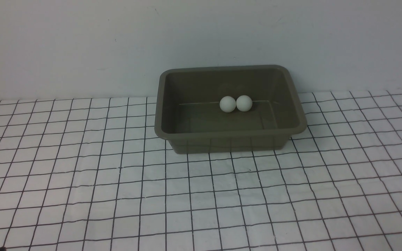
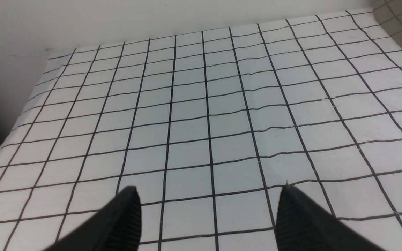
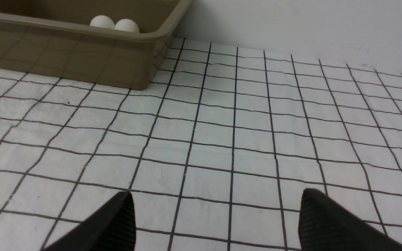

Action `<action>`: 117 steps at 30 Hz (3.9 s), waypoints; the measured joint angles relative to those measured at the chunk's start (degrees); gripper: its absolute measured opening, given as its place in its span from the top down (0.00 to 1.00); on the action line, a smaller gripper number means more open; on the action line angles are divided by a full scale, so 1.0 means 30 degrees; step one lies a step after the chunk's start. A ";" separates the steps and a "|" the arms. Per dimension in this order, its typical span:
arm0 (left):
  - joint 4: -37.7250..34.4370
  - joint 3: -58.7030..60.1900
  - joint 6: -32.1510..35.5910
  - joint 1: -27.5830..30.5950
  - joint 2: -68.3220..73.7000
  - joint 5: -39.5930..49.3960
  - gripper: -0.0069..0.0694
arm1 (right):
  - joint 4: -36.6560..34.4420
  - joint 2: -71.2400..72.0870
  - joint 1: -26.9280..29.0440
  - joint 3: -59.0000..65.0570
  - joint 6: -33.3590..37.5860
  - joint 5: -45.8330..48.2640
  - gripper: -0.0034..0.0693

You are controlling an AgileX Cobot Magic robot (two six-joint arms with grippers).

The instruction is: Put the table tennis balls into the box on the white checkered tablecloth.

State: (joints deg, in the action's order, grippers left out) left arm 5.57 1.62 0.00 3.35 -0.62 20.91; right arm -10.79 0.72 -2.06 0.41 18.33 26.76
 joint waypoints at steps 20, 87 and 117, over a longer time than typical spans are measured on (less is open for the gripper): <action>0.0000 0.0000 0.0000 0.0000 0.0000 0.0000 0.30 | 0.4016 0.0000 -0.1192 0.0209 -0.5275 -0.1198 0.17; 0.0000 0.0000 0.0000 0.0000 0.0000 0.0000 0.30 | 0.3821 0.0000 -0.0212 0.0209 -0.4808 -0.1214 0.17; 0.0000 0.0000 0.0000 0.0000 0.0000 0.0000 0.30 | 0.3821 0.0000 -0.0212 0.0209 -0.4808 -0.1214 0.17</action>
State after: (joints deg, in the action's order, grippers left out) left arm 5.57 1.62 0.00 3.35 -0.62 20.91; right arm 0.67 0.72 -2.70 1.03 3.90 23.12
